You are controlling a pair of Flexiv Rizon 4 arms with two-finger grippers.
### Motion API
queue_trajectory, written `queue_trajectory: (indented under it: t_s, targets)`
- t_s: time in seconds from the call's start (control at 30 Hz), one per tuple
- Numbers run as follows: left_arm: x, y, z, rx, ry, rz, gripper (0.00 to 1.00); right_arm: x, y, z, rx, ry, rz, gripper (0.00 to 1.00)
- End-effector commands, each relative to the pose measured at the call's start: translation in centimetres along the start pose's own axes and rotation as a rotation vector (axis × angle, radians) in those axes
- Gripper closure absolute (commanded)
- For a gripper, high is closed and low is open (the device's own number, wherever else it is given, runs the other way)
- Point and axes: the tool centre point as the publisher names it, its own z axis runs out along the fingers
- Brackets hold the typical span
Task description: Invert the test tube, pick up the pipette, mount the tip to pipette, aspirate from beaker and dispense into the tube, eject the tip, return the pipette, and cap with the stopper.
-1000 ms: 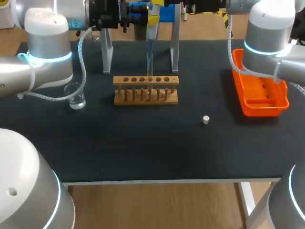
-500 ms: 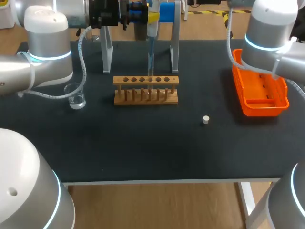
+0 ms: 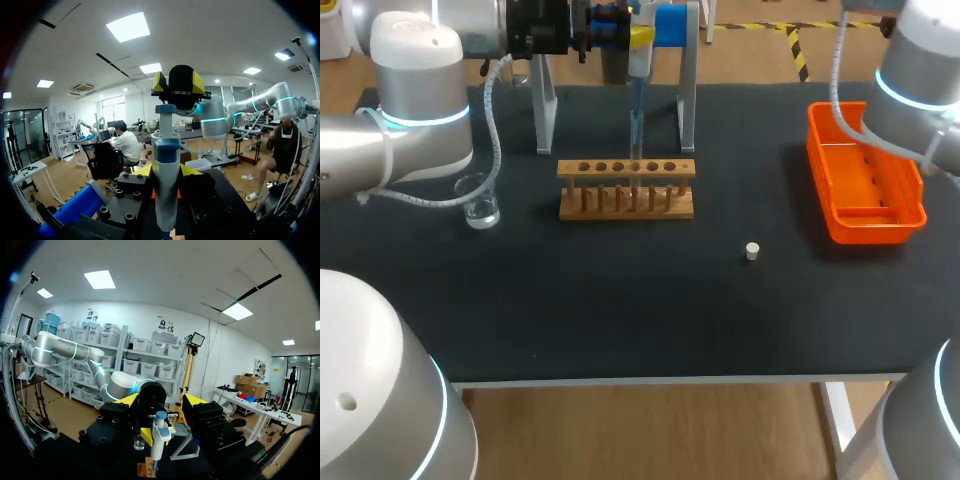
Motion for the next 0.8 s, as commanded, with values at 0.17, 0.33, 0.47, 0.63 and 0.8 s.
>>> queue_trajectory:
  t_s: [0.17, 0.33, 0.47, 0.63, 0.8]
  targets:
    - [-0.1, -0.1, -0.1, -0.001, 0.003, -0.001, 1.00, 3.2, -5.0, -6.5, 0.060, -0.036, 0.000, 0.00]
    - [-0.1, -0.1, -0.1, -0.001, 0.003, -0.001, 1.00, 3.9, -9.3, -7.5, 0.086, -0.046, 0.053, 0.00]
    - [-0.1, -0.1, -0.1, -0.001, 0.003, -0.001, 1.00, 4.3, -13.3, -7.7, 0.131, -0.045, 0.096, 0.00]
    - [-0.1, -0.1, -0.1, -0.001, 0.003, -0.001, 1.00, 4.5, -17.4, -7.7, 0.173, -0.079, 0.139, 0.00]
    - [-0.1, -0.1, -0.1, -0.001, 0.003, -0.001, 1.00, 4.8, -20.5, -7.0, 0.208, -0.086, 0.170, 0.00]
